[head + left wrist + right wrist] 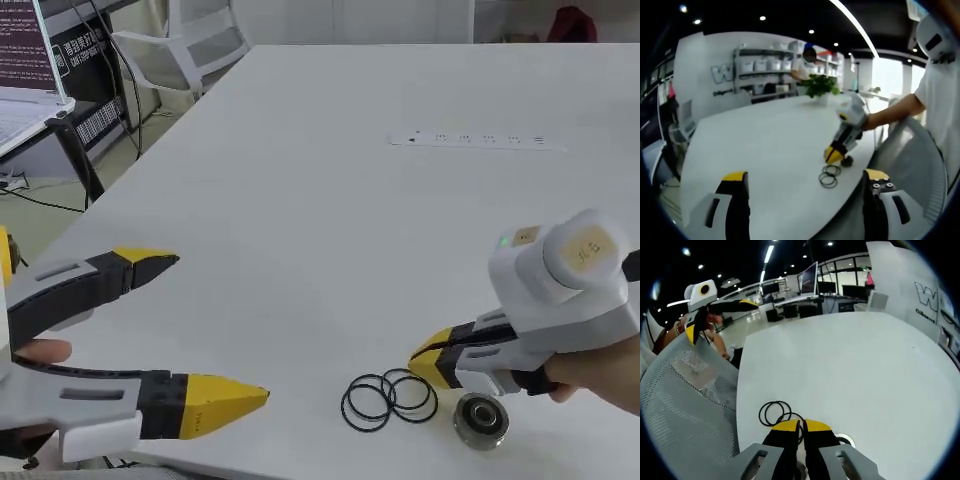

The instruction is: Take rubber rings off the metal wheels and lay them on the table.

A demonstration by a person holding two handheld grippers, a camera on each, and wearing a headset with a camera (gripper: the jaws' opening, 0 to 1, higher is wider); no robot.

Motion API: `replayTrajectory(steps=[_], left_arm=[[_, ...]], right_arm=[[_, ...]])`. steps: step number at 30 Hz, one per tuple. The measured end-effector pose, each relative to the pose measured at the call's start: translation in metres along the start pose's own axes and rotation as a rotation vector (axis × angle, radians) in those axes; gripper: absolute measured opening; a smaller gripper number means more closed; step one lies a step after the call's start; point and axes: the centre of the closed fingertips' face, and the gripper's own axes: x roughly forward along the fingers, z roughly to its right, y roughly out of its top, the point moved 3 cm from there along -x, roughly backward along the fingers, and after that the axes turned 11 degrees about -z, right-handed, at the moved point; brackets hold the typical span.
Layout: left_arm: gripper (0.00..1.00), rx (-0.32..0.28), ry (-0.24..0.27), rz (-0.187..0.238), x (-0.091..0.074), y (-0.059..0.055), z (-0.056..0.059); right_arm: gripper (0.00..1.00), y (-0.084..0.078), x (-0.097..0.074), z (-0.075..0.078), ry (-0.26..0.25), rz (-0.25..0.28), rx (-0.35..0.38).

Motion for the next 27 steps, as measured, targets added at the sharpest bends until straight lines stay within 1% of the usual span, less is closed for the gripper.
replayTrajectory(steps=[10, 15, 21, 24, 27], left_arm=[[0.95, -0.002, 0.005, 0.001, -0.001, -0.001, 0.0], [0.95, -0.004, 0.005, 0.005, -0.001, 0.0, 0.0], [0.95, -0.001, 0.005, 0.006, -0.001, 0.0, 0.0], [0.95, 0.0, 0.004, 0.007, -0.001, 0.0, 0.0], [0.95, 0.001, 0.0, 0.003, -0.001, 0.0, 0.001]], right_arm=[[0.0, 0.002, -0.002, 0.0, -0.004, 0.007, -0.002], [0.01, 0.005, -0.007, -0.001, -0.001, 0.02, 0.004], [0.06, 0.013, -0.017, 0.0, 0.006, 0.049, 0.005], [0.12, 0.015, -0.023, 0.001, 0.005, 0.057, 0.005], [0.14, 0.02, -0.03, 0.002, 0.007, 0.084, 0.014]])
